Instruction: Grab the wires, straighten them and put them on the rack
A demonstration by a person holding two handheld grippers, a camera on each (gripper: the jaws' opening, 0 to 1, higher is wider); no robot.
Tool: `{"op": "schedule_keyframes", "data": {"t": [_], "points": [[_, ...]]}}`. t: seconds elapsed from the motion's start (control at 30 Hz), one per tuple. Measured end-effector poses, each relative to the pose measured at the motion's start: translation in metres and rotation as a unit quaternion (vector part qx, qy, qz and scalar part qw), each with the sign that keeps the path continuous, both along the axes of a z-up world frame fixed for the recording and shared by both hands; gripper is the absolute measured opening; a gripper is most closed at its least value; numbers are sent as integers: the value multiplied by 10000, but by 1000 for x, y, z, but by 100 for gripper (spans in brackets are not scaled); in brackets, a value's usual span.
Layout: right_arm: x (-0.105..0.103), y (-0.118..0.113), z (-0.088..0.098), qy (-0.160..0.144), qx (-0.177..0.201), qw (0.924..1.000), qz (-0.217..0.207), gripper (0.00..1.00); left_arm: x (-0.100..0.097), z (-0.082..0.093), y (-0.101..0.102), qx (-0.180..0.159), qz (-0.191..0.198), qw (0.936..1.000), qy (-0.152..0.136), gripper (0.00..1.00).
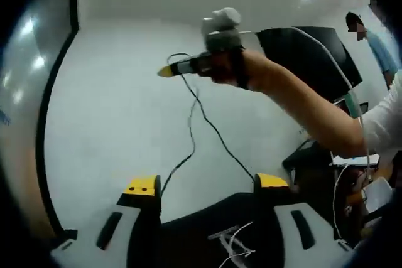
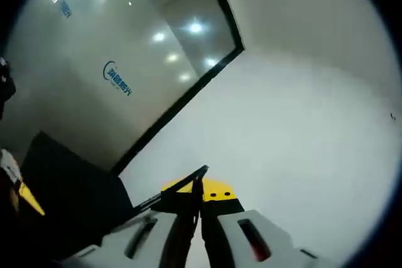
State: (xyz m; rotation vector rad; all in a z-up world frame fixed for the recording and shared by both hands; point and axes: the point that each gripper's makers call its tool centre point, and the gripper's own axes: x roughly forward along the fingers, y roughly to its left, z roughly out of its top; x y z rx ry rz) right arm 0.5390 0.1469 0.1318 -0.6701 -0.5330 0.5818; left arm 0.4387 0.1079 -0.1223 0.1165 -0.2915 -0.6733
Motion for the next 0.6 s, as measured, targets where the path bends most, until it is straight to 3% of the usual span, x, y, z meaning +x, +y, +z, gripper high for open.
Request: {"op": "schedule_keyframes", "data": {"t": [0.07,0.13,0.2,0.27,0.3,0.33,0.4,0.43,0.47,0.5,0.6], "points": [[-11,7,9,-15,33,9999,99,0,7,-7,-17,-134,-305,9992,233,47],[-22,14,4,129,-13,9995,300,0,19,-16,-35,-199,-580,9966,542,50],[-35,24,-4,362,74,9970,683,0,35,-20,-46,-171,-580,9966,558,63],[-44,33,-16,526,14,9946,896,0,63,-27,-45,-240,-293,9958,835,80],[-48,34,-20,511,15,9944,929,0,70,-26,-44,-243,-264,9965,759,74],[-51,35,-24,518,22,9940,962,0,74,-24,-39,-286,-165,9972,668,60],[-47,38,-28,573,54,9930,1032,0,78,-16,-29,-412,-15,9981,466,6],[-46,40,-31,637,58,9920,1090,1,82,-15,-15,-258,266,9985,403,1],[-45,42,-38,715,63,9905,1170,1,88,-11,0,245,596,9979,89,0],[-38,43,-47,804,83,9892,1220,1,95,-12,28,825,1094,9905,-76,0],[-15,50,-84,942,-214,9884,1170,7,108,1,95,722,1546,9853,-7,0]]}}
